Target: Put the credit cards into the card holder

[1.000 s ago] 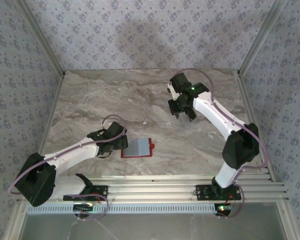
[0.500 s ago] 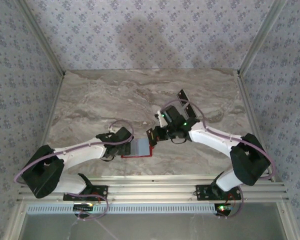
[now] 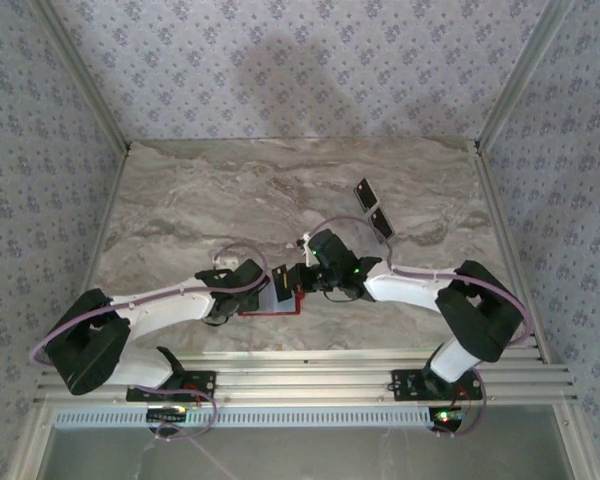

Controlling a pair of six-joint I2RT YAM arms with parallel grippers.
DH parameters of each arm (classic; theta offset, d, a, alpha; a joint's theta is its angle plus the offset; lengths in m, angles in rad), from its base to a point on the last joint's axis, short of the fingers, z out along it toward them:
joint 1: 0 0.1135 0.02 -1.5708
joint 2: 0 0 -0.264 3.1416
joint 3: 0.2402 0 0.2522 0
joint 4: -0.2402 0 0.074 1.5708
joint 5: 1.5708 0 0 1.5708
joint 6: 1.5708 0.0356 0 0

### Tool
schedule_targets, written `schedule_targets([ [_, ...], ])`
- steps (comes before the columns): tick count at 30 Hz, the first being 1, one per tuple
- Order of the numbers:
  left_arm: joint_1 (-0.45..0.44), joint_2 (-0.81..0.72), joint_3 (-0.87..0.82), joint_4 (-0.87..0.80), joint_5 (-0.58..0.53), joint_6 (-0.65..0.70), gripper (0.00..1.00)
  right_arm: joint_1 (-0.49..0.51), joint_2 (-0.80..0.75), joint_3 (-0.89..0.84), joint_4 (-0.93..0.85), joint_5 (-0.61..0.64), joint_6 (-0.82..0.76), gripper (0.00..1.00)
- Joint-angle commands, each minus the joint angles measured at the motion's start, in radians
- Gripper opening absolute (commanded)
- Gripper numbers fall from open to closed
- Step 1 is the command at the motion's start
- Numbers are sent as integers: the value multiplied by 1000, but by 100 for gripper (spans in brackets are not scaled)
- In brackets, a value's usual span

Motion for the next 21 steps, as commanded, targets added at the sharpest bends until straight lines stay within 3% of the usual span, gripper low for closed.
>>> schedule_targets([
  [1,-8,9,-20,-46,-20,-25,100,15,22,-28,99,-1,63,0],
  [21,-10,9,-37,-35,-20,-31,100,59,65,-151,330,85,244,0],
])
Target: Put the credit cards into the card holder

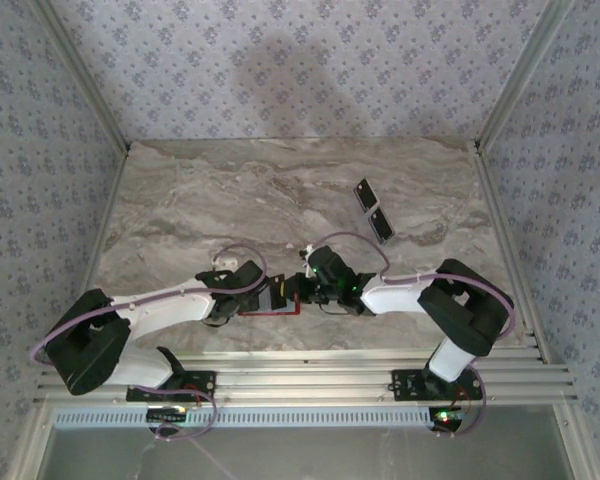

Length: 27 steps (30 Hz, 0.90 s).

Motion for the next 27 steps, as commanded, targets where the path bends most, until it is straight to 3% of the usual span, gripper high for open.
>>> schedule_targets([
  [1,-5,10,-29,-43,-14,-5,100,11,14,-17,58,42,40,0],
  [27,-7,14,-30,-37,-10,2,100,29,91,-50,201,32,127,0],
])
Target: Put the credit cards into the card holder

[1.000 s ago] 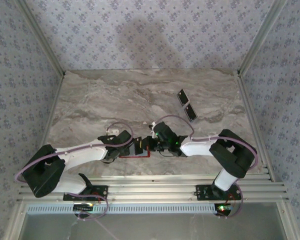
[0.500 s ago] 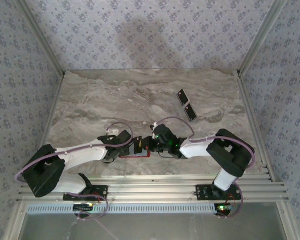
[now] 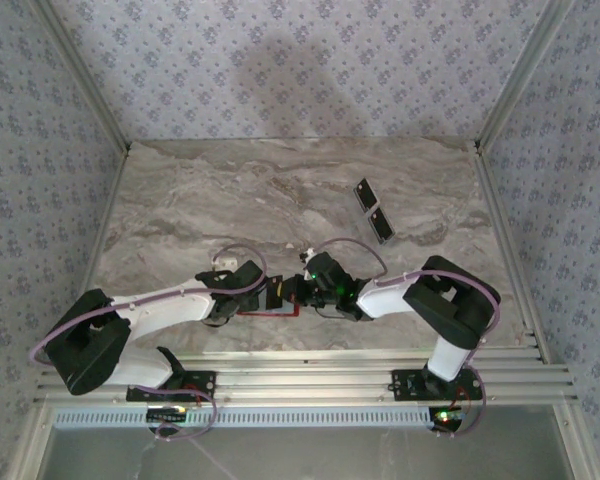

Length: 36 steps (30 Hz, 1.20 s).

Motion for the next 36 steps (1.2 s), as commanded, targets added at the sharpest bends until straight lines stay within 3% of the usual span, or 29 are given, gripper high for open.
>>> schedule_targets([
  [1,-7,14,-27,-45,-6,2,100,7,18,-17,40,8,29,0],
  [36,-7,8,-37,-47,-4,-2,100,-1,19,-87,209,9,132,0],
])
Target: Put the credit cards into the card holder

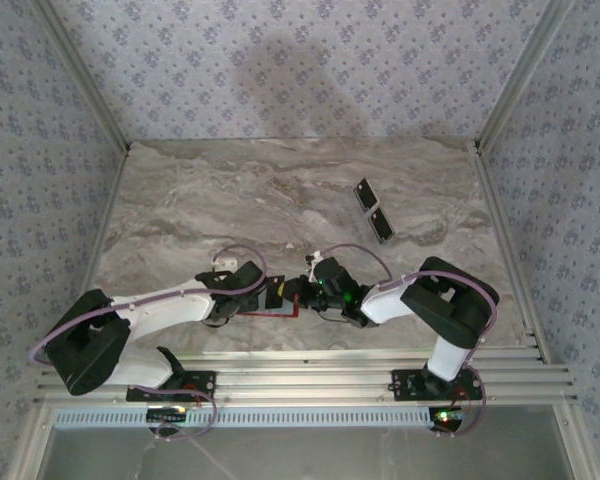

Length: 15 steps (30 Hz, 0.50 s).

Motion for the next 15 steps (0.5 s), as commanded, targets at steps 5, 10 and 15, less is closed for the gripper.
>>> schedule_targets([
  [5,-7,10,-33,-47,6,-2,100,0,31,-5,41,5,24,0],
  [10,-7,10,-34,-48,5,-2,100,0,53,-4,60,1,34,0],
  [15,-6,10,-33,-48,4,-3,100,2,76,-4,90,-6,49,0],
])
